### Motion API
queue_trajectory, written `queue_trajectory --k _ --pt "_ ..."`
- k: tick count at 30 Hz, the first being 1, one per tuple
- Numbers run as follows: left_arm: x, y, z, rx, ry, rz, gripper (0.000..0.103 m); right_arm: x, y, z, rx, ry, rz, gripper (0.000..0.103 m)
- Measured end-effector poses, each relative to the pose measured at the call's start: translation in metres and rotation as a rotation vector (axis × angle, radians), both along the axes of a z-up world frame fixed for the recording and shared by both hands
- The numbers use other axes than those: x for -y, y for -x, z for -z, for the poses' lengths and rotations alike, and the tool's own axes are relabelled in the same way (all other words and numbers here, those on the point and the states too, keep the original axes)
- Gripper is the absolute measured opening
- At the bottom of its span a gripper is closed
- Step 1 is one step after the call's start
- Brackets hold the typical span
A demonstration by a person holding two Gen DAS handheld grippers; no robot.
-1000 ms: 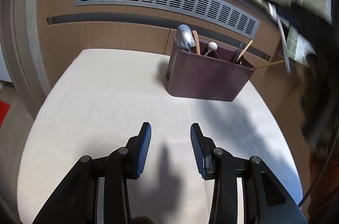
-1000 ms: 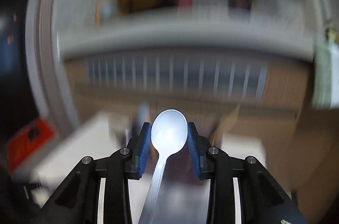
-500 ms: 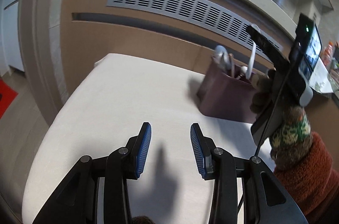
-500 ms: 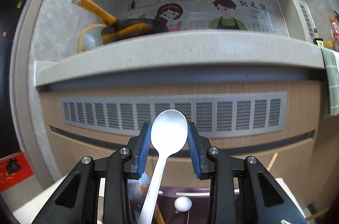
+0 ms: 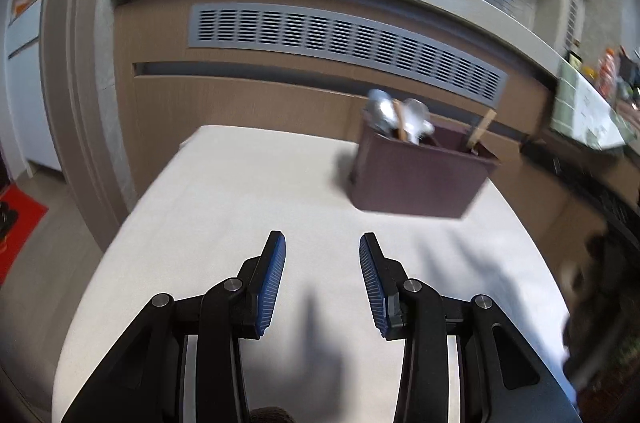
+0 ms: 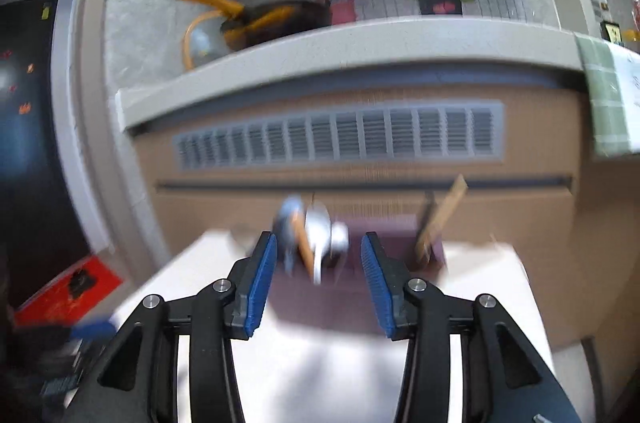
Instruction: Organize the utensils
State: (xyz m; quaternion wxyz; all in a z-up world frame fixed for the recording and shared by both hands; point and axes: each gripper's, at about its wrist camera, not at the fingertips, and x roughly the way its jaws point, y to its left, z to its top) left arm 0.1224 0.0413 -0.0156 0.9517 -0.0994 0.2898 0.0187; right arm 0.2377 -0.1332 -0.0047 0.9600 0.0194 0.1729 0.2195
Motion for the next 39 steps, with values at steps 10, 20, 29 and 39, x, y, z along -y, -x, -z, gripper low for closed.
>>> queue_trajectory --k 10,20,29,39 --pt "0.063 0.035 -0.010 0.002 -0.146 0.081 0.040 0.041 0.098 0.049 -0.215 0.075 0.090 0.044" --pt "0.060 0.041 -0.014 0.010 -0.134 0.062 0.040 0.035 0.106 0.046 -0.182 0.105 0.104 0.044" --pt "0.061 0.042 -0.013 0.005 -0.129 0.067 0.040 0.036 0.103 0.046 -0.193 0.114 0.105 0.044" --pt "0.062 0.042 -0.009 -0.003 -0.119 0.069 0.040 0.035 0.102 0.047 -0.200 0.118 0.104 0.044"
